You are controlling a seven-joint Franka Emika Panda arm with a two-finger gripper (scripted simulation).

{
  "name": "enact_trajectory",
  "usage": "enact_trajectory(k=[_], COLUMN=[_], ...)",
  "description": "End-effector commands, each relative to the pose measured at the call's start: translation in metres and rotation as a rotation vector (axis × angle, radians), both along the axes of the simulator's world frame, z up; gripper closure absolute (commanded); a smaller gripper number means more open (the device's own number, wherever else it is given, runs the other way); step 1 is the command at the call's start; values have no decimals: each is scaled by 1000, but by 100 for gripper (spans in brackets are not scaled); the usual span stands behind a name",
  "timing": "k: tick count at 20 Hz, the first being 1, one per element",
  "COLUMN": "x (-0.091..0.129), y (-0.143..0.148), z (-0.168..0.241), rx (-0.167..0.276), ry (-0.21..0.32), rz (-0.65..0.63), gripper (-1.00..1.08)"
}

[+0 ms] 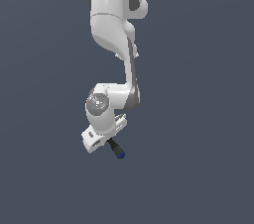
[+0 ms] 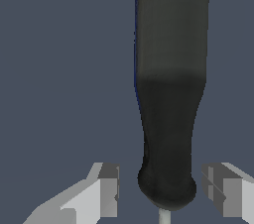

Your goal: Pick up the object and move it to a goal position.

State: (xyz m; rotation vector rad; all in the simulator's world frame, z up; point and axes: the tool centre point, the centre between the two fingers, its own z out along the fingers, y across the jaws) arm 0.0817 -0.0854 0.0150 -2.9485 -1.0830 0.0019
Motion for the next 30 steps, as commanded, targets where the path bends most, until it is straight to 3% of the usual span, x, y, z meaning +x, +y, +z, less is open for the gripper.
enact_trajectory(k=[1,17,30], x=[1,-3,-28], y=[0,-2,-14], z=[0,11,100], rx=[0,0,-1], ry=[-1,-1,-1], rz=[0,0,0], gripper=[108,108,108])
